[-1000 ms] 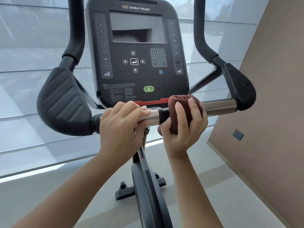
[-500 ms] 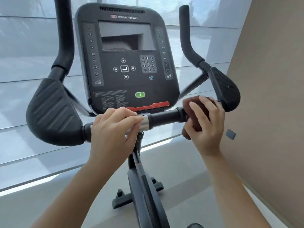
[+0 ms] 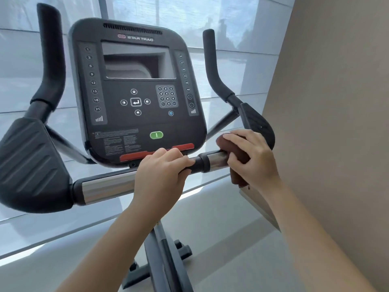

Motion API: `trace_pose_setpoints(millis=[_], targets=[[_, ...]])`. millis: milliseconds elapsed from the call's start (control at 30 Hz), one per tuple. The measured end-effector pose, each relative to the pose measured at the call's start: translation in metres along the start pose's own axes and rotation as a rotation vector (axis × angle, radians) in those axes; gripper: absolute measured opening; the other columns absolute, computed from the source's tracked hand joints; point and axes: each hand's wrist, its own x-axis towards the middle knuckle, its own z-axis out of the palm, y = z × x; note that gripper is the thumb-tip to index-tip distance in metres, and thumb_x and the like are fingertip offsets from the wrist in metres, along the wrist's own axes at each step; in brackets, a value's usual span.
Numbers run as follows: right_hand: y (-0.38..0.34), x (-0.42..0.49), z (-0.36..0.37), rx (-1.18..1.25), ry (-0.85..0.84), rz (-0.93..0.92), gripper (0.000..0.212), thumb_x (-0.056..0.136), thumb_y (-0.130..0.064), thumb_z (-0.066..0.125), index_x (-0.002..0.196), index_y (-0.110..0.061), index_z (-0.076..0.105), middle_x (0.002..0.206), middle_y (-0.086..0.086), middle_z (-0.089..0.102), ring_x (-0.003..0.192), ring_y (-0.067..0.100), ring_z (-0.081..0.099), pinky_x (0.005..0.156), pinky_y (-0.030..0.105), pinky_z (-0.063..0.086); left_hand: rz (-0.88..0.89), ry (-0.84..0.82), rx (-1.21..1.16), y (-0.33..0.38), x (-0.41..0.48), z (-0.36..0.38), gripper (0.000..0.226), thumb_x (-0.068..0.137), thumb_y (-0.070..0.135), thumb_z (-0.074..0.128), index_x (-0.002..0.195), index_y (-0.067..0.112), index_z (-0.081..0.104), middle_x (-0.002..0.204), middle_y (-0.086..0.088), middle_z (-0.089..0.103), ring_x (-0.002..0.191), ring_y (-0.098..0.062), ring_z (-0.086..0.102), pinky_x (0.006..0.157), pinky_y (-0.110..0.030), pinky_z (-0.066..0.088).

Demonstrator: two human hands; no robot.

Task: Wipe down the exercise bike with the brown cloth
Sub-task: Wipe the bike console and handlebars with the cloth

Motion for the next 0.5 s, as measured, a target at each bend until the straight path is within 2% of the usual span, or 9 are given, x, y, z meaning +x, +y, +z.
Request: trace_pose_setpoints(millis=[67,233,333,433,500], targets=[[0.005,0.005,-0.010,-0.030,-0.080,0.040,0.037,0.075,-0.002,0.061,0.110,-0.010,0.066,0.110,0.007,0.064,0.102,0.029,0.054,0.092,0.037,0.045,-0.003,0.017,-0.003,0.000,0.000,0.001,0.017,0.069,0.003,0.077,0.082,0.014,0.074,0.071,0.000,0.067,0.056,-0.026,0.051,0.047,-0.035,0.043],[-0.020,0.013,0.003,-0.025,-0.253,-0.085,0.040,0.076,-0.021,0.056,0.115,-0.017,0.062,0.113,0.002,0.063,0.099,0.026,0.055,0.086,0.035,0.048,-0.004,0.033,-0.003,0.002,0.001,0.002,0.018,0.067,0.001,0.077,0.079,0.014,0.074,0.068,0.001,0.066,0.052,-0.026,0.048,0.042,-0.034,0.039],[-0.013,0.021,-0.001,0.024,-0.353,-0.102,0.041,0.077,-0.023,0.057,0.118,-0.019,0.060,0.113,-0.002,0.062,0.101,0.023,0.055,0.088,0.035,0.047,0.005,0.023,-0.010,0.000,0.001,0.001,0.019,0.067,0.001,0.077,0.080,0.014,0.074,0.068,0.001,0.066,0.052,-0.026,0.049,0.043,-0.034,0.041],[0.014,0.031,-0.016,-0.032,-0.373,0.005,0.032,0.084,-0.024,0.056,0.116,-0.024,0.060,0.111,-0.005,0.062,0.102,0.021,0.054,0.090,0.034,0.044,-0.007,0.009,-0.008,0.000,0.001,0.001,0.018,0.069,0.003,0.076,0.082,0.014,0.074,0.069,0.001,0.066,0.055,-0.026,0.051,0.045,-0.031,0.039],[0.018,0.036,-0.016,-0.102,-0.376,0.052,0.027,0.088,-0.032,0.053,0.113,-0.028,0.061,0.108,-0.007,0.063,0.101,0.021,0.054,0.087,0.031,0.042,-0.018,0.009,0.008,0.000,0.000,0.002,0.017,0.069,0.004,0.076,0.083,0.015,0.074,0.069,0.002,0.066,0.056,-0.025,0.051,0.047,-0.029,0.036]])
